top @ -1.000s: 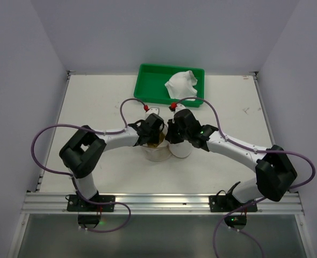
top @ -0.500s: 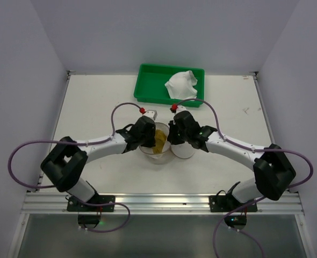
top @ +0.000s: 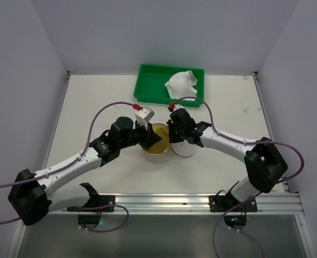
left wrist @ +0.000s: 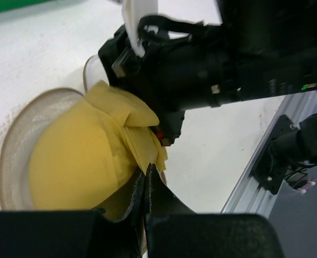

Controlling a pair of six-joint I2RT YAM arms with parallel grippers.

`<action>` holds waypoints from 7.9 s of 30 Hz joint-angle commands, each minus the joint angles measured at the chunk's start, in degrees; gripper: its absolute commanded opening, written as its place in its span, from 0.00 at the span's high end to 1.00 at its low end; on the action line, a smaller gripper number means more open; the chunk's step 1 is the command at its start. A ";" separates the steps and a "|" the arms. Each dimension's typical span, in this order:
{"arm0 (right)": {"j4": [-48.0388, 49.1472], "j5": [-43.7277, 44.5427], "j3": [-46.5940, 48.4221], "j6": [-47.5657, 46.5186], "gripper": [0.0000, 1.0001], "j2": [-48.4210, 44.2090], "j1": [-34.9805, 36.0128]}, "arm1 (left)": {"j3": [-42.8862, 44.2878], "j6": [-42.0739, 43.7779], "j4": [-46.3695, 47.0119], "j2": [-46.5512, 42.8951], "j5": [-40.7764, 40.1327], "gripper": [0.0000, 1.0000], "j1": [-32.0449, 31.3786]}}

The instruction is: Unzip the laundry bag and remove the bra

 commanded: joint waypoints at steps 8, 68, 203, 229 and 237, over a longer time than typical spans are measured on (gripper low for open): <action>0.87 -0.67 -2.32 0.24 1.00 0.28 -0.14 | 9.74 -7.51 13.08 -5.38 3.16 1.00 9.00; 2.63 -8.76 -0.65 -0.98 0.95 2.40 -0.14 | 59.76 -2.51 17.40 63.63 -9.42 0.13 24.04; 7.02 -23.96 8.14 -9.95 0.97 13.03 11.55 | -20.74 -23.42 -12.50 -13.02 -18.13 0.31 17.27; 0.17 -34.06 12.53 -11.71 1.00 11.26 11.64 | -27.34 -26.59 20.73 4.28 -7.57 0.92 16.83; 2.54 -34.59 12.79 -11.88 1.00 18.82 11.64 | -28.57 -26.50 21.26 3.06 -7.04 0.92 16.65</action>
